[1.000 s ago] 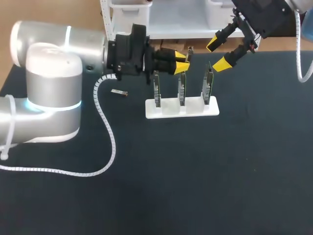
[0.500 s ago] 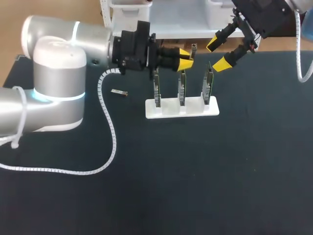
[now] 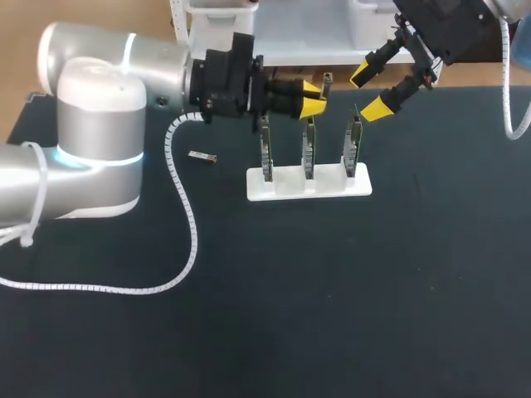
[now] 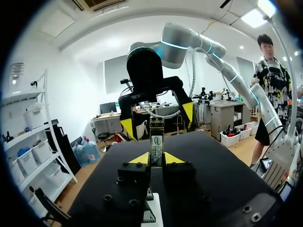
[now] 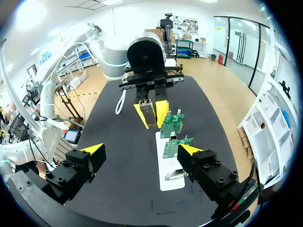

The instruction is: Pick up the optical module with the left hand, and insert it into the network port with the right hand.

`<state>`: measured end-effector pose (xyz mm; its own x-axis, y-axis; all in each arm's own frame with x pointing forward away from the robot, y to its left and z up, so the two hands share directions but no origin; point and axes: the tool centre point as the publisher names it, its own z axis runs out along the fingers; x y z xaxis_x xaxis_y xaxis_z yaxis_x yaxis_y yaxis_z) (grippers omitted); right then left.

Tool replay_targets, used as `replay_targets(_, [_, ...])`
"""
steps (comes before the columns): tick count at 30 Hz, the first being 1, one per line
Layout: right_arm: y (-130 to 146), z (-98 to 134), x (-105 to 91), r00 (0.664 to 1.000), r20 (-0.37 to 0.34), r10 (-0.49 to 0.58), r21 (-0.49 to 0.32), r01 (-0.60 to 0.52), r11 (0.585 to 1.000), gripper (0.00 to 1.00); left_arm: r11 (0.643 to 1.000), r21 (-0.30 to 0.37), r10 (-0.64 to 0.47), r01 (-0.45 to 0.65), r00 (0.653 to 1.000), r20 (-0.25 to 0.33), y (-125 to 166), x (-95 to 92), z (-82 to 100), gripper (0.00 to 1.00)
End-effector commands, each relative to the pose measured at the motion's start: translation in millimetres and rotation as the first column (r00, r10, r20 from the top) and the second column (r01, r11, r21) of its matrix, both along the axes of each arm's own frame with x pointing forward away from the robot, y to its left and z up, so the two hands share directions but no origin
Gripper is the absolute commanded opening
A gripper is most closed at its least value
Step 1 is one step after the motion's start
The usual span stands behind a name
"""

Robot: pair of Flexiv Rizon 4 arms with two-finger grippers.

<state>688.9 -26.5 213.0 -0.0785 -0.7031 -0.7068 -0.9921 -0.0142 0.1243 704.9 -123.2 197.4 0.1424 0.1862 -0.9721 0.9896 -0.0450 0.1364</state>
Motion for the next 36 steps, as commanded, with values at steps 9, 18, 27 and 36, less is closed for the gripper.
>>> replay_targets(9, [-0.6,-0.1,-2.1,1.0,0.004,-0.003,0.001,0.003,1.0,1.0,1.0,-0.026,0.007,-0.007,1.0,0.0,1.8,-5.0,-1.3,0.0])
replay_targets(18, [-0.6,-0.1,-2.1,1.0,0.004,-0.003,0.001,0.003,1.0,1.0,1.0,-0.028,0.007,-0.007,1.0,0.0,1.4,-4.4,-1.2,0.0])
replay_targets(27, [-0.6,-0.1,-2.1,1.0,0.004,-0.003,0.001,0.003,1.0,1.0,0.999,-0.034,0.026,-0.026,1.0,-0.003,-0.4,0.6,1.5,0.0])
replay_targets(36, [-0.6,-0.1,-2.1,1.0,0.004,-0.003,0.001,0.003,1.0,1.0,1.0,-0.018,0.019,-0.019,1.0,-0.015,-5.9,0.4,-1.3,0.0])
